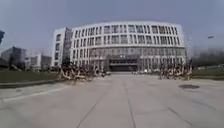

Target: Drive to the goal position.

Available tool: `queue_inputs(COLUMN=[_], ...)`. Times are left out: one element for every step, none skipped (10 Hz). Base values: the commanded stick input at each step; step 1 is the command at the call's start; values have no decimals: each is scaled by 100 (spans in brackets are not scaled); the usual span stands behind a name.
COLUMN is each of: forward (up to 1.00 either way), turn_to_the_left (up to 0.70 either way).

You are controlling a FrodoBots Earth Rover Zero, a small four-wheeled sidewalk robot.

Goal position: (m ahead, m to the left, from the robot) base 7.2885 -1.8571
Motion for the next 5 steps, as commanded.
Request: queue_inputs(forward=[70,70,70,70,70], turn_to_the_left=[0,0,0,0,0])
